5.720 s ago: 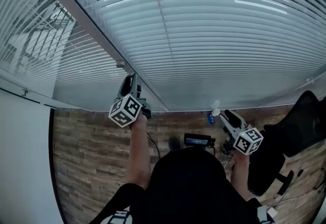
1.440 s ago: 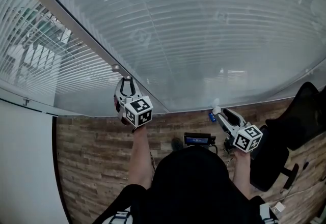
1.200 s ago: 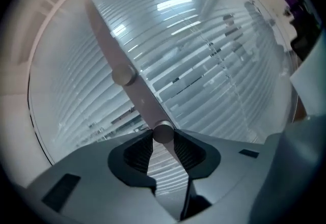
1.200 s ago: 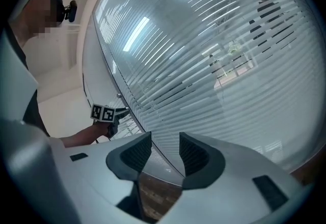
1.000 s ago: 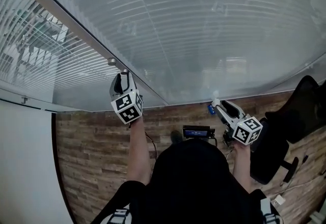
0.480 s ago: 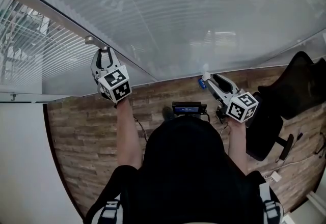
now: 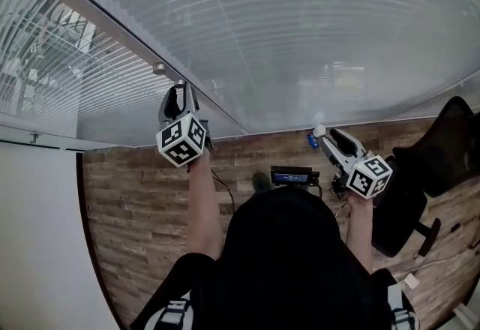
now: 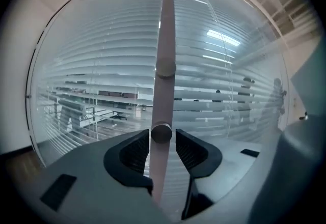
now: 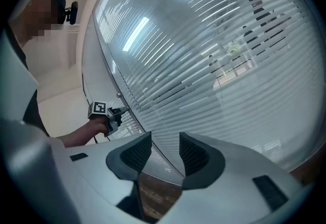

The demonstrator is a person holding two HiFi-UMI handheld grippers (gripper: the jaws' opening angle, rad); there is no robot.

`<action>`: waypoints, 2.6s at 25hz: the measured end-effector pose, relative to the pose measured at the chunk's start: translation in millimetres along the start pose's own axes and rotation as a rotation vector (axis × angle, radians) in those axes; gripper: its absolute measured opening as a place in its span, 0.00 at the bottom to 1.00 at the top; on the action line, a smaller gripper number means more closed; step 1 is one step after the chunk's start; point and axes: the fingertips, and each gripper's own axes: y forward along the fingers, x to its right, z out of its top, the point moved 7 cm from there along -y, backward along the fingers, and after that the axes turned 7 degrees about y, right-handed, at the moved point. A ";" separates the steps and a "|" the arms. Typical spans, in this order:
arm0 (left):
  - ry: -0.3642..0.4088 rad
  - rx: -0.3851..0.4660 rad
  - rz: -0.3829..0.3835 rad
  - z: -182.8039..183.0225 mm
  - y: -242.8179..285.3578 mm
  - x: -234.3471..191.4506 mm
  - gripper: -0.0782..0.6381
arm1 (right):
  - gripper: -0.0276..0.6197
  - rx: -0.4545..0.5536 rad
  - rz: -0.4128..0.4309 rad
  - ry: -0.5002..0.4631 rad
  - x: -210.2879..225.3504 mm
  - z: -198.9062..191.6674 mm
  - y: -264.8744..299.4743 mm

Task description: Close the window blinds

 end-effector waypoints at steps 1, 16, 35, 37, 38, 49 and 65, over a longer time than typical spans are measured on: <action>-0.031 0.006 -0.008 1.5 0.5 -1.5 0.33 | 0.32 0.000 -0.002 0.000 0.0 0.1 0.2; 0.428 -0.056 0.118 -5.0 10.0 8.0 0.30 | 0.32 0.001 0.010 -0.003 0.1 -0.1 3.9; 0.356 -0.063 0.103 -2.8 10.8 -1.6 0.30 | 0.32 0.002 -0.010 0.010 2.8 -3.8 -0.6; 0.354 -0.059 0.097 -1.2 10.7 -0.5 0.30 | 0.32 0.000 -0.006 0.008 2.0 -3.2 -0.1; 0.332 -0.056 0.088 0.3 9.9 0.5 0.30 | 0.32 -0.001 -0.004 0.007 1.3 -2.5 0.0; 0.230 -0.044 0.092 8.2 9.3 -8.3 0.31 | 0.32 0.011 -0.011 0.017 -0.1 0.7 -1.4; 0.233 -0.113 0.077 -10.7 -31.9 -3.8 0.31 | 0.32 -0.025 0.040 0.046 7.9 -13.0 -13.2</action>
